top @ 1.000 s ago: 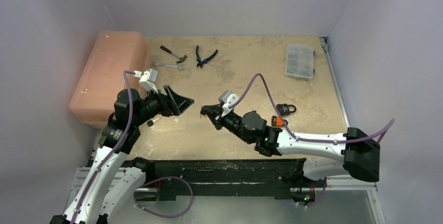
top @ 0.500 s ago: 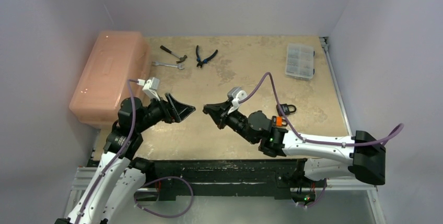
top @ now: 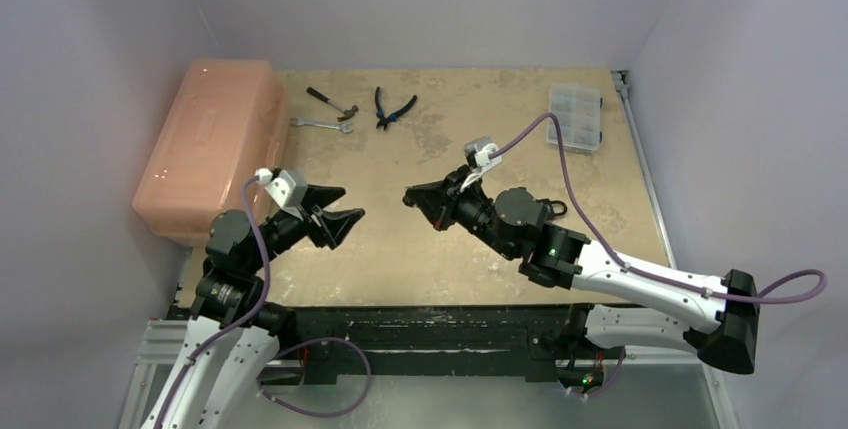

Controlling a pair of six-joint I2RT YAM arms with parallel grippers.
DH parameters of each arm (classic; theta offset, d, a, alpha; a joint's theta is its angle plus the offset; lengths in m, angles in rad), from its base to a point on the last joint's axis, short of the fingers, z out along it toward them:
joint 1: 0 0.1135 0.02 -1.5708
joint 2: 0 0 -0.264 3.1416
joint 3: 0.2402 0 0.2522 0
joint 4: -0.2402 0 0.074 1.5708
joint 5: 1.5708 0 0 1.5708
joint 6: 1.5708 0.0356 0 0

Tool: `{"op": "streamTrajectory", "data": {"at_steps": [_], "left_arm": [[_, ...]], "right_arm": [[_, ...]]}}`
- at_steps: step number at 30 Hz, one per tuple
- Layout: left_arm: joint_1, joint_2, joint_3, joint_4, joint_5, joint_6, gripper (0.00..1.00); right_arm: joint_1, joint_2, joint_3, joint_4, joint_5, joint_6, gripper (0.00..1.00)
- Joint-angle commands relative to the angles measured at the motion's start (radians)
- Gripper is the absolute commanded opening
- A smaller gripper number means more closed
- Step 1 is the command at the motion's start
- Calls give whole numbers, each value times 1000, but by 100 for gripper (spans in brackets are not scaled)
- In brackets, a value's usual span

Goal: Unlock with the key

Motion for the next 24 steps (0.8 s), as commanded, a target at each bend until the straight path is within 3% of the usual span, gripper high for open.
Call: {"op": "streamTrajectory", "data": {"at_steps": [1, 12, 17, 24], "left_arm": [[-7, -15, -60, 144, 180, 226, 63], [-45, 74, -95, 322, 318, 330, 60], [-79, 88, -129, 382, 287, 371, 57], [-97, 104, -159, 446, 224, 390, 45]], "right_arm": [[-8, -25, 77, -113, -48, 92, 0], [-10, 8, 149, -149, -142, 175, 0], [-10, 65, 214, -151, -166, 192, 0], [-10, 129, 271, -151, -188, 207, 0]]}}
